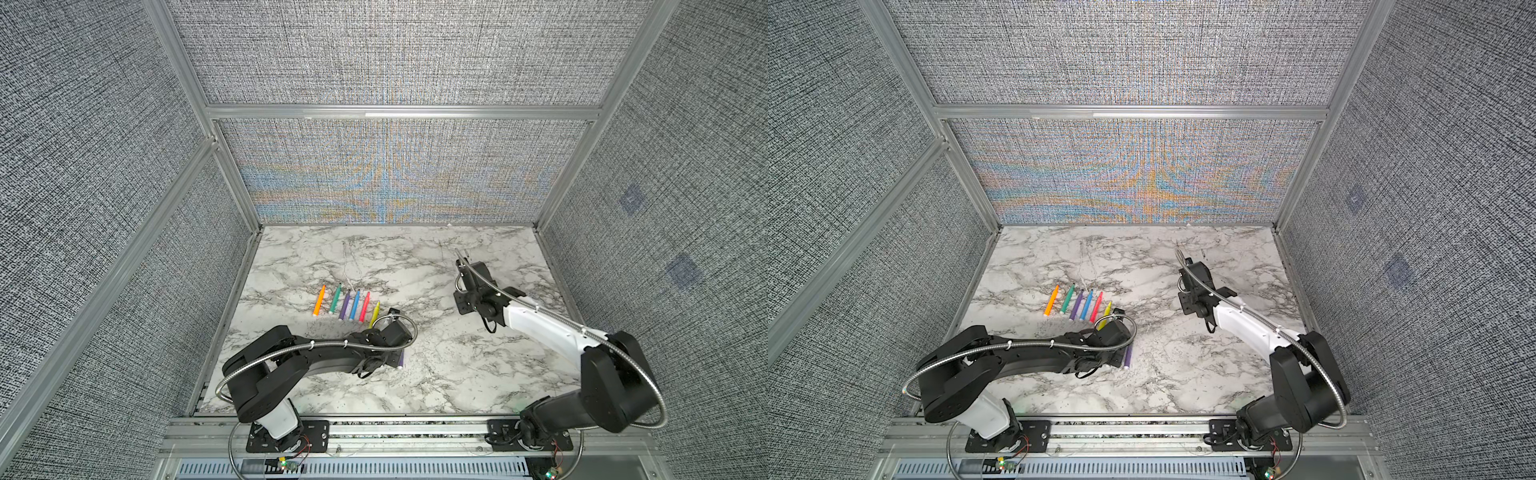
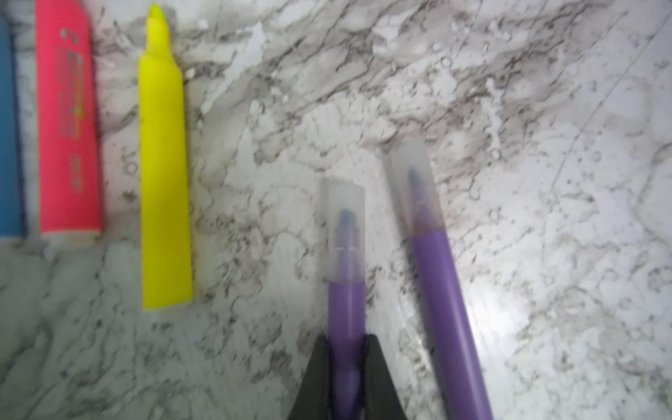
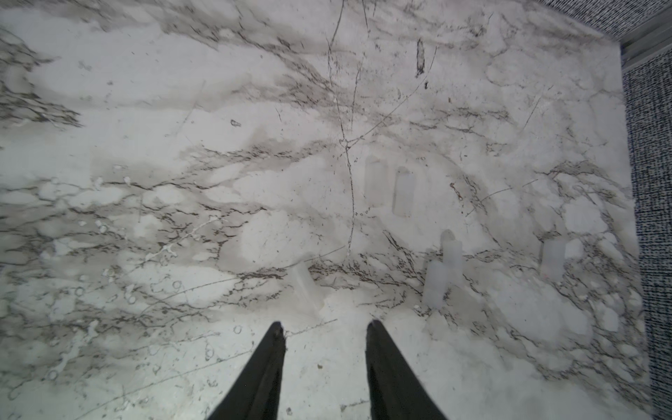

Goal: Remove pen caps from pens
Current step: Pick up the pen from the center of the table.

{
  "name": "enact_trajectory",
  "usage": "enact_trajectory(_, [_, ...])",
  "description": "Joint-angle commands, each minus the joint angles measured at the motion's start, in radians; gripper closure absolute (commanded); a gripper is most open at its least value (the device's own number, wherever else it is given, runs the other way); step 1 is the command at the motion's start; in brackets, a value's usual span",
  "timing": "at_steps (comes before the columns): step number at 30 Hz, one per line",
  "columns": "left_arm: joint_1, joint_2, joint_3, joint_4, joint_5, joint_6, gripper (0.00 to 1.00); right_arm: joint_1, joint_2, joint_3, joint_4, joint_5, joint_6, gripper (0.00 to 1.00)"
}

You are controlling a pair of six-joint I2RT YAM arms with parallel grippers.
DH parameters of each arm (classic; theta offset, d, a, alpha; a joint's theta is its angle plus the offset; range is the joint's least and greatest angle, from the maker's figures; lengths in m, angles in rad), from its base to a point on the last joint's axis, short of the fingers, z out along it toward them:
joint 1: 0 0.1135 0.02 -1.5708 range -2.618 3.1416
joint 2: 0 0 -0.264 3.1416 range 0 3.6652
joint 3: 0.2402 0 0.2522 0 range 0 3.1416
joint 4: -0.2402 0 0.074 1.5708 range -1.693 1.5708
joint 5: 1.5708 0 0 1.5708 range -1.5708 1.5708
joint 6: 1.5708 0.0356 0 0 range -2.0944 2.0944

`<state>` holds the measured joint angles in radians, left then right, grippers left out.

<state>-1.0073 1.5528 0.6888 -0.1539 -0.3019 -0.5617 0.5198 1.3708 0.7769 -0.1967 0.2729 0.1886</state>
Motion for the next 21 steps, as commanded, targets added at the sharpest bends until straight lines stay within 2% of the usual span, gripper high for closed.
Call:
enact_trajectory(1, [-0.001, -0.096, -0.060, 0.050, -0.028, 0.000, 0.92, 0.062, -0.105, -0.163, 0.319, -0.171, 0.087, 0.59])
enact_trajectory(6, [-0.018, -0.292, -0.196, 0.226, -0.062, -0.001, 0.93, 0.137, -0.260, -0.362, 0.665, -0.319, 0.212, 0.58])
enact_trajectory(10, [-0.028, -0.439, -0.324, 0.388, -0.034, -0.002, 0.93, 0.204, -0.291, -0.425, 0.880, -0.443, 0.276, 0.56])
enact_trajectory(15, [-0.036, -0.630, -0.472, 0.608, 0.032, 0.002, 0.95, 0.265, -0.231, -0.461, 1.097, -0.466, 0.342, 0.56])
enact_trajectory(21, [-0.059, -0.720, -0.462, 0.557, 0.002, 0.035, 0.96, 0.301, -0.066, -0.429, 1.306, -0.551, 0.431, 0.54])
